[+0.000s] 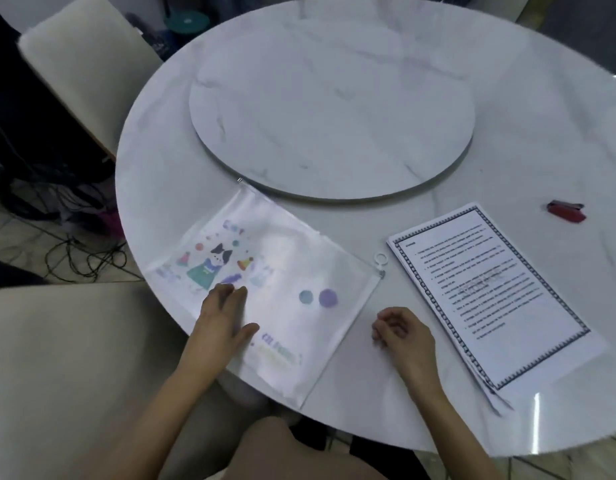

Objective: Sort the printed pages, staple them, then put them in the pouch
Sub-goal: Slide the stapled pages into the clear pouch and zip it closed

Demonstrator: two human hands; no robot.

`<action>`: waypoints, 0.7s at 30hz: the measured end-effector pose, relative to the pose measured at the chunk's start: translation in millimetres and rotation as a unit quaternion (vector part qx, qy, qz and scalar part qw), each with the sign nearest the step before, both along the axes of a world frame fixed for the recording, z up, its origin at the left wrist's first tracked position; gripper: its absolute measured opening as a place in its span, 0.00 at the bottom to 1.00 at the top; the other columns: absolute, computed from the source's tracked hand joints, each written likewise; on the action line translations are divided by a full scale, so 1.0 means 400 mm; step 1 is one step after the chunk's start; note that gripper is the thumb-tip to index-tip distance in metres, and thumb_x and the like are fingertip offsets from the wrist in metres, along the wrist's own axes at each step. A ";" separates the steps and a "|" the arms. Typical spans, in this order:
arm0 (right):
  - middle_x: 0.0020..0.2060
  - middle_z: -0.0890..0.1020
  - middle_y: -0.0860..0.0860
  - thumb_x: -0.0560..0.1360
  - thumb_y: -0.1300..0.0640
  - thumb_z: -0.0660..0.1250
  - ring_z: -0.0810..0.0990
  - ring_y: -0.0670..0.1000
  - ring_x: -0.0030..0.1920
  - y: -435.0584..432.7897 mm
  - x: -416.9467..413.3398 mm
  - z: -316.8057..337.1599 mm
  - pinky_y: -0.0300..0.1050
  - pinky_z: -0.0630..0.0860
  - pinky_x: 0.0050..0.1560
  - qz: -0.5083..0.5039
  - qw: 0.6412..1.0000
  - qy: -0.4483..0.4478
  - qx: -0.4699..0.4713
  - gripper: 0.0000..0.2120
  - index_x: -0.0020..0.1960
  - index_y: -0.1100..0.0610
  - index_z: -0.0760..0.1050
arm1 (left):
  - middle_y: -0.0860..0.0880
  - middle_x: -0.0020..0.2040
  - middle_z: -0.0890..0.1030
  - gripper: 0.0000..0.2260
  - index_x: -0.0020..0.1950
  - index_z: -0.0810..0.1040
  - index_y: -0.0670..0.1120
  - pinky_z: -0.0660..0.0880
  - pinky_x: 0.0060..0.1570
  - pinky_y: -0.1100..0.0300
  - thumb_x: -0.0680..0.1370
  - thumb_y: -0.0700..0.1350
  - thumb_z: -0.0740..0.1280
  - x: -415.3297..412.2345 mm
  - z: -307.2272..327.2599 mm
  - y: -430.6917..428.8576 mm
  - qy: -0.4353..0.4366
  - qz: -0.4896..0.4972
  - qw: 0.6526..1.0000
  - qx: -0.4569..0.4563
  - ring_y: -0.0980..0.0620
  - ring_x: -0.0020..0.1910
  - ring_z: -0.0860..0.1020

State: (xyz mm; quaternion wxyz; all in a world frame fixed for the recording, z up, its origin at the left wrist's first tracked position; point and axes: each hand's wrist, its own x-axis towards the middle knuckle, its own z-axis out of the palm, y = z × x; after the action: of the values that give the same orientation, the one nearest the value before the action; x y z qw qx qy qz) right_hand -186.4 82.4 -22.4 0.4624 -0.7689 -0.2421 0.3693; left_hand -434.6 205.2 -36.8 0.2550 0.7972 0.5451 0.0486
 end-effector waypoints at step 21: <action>0.58 0.71 0.58 0.74 0.57 0.66 0.66 0.57 0.60 0.253 0.013 -0.053 0.48 0.66 0.58 0.293 0.894 -0.327 -0.090 0.19 0.63 0.61 0.71 | 0.42 0.73 0.55 0.29 0.73 0.60 0.46 0.65 0.67 0.46 0.75 0.45 0.68 -0.011 0.037 -0.109 -0.263 0.558 0.780 -0.107 0.39 0.69 0.62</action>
State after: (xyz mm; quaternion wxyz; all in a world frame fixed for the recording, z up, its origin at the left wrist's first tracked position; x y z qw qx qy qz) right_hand -181.1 183.7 -43.7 0.1570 -0.7788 -0.5595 0.2362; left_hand -439.0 161.6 -22.2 0.4004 0.2770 0.8082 0.3312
